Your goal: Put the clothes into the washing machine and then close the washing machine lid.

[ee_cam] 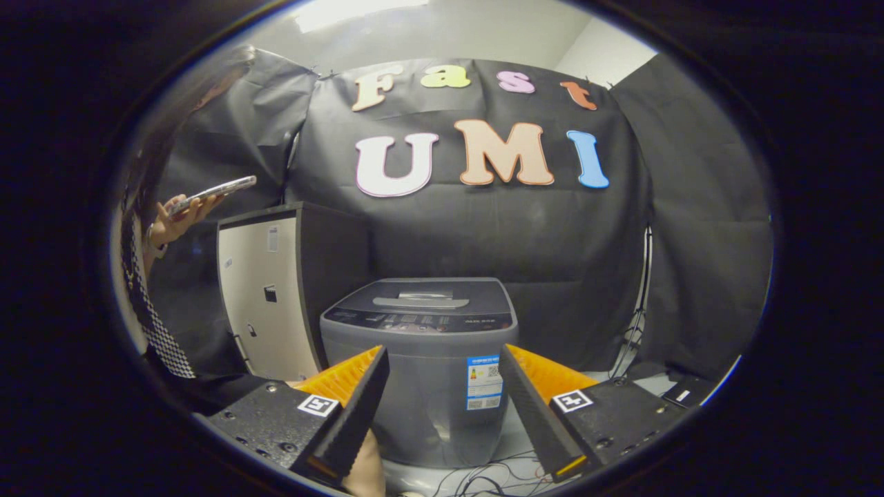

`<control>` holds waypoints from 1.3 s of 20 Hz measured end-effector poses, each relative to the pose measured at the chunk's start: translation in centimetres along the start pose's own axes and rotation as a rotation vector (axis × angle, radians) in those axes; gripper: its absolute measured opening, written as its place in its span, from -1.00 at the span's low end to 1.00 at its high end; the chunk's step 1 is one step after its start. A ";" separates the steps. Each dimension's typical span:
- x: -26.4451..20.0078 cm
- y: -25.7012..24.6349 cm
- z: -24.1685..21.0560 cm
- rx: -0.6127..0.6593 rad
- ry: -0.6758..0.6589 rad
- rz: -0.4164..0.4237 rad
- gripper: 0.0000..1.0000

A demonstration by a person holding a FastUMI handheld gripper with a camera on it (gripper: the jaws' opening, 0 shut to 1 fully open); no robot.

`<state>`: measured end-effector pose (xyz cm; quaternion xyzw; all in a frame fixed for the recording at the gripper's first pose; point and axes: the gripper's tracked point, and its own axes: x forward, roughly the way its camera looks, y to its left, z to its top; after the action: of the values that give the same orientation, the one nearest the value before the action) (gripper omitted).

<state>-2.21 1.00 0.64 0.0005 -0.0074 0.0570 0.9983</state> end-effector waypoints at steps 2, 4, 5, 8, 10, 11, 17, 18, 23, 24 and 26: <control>0.0 0.0 0.0 -0.001 0.000 0.000 0.94; 0.0 0.0 0.0 -0.001 0.000 0.000 0.94; 0.0 0.0 0.0 -0.001 0.001 0.000 0.94; -0.1 0.0 -0.1 -0.001 0.003 0.001 0.94; -0.1 0.1 0.0 0.000 0.000 0.001 0.94; -0.1 0.1 0.1 0.000 0.001 0.004 0.94; -0.1 0.0 0.1 0.000 0.002 0.004 0.94; -0.1 0.1 0.0 0.000 0.002 0.004 0.94; 0.0 0.1 0.1 0.000 0.001 0.004 0.94; -0.1 0.1 0.1 0.000 0.001 0.004 0.94; 0.0 0.1 0.2 0.000 0.001 0.003 0.94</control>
<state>-2.25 1.11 0.81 0.0005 -0.0068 0.0586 0.9983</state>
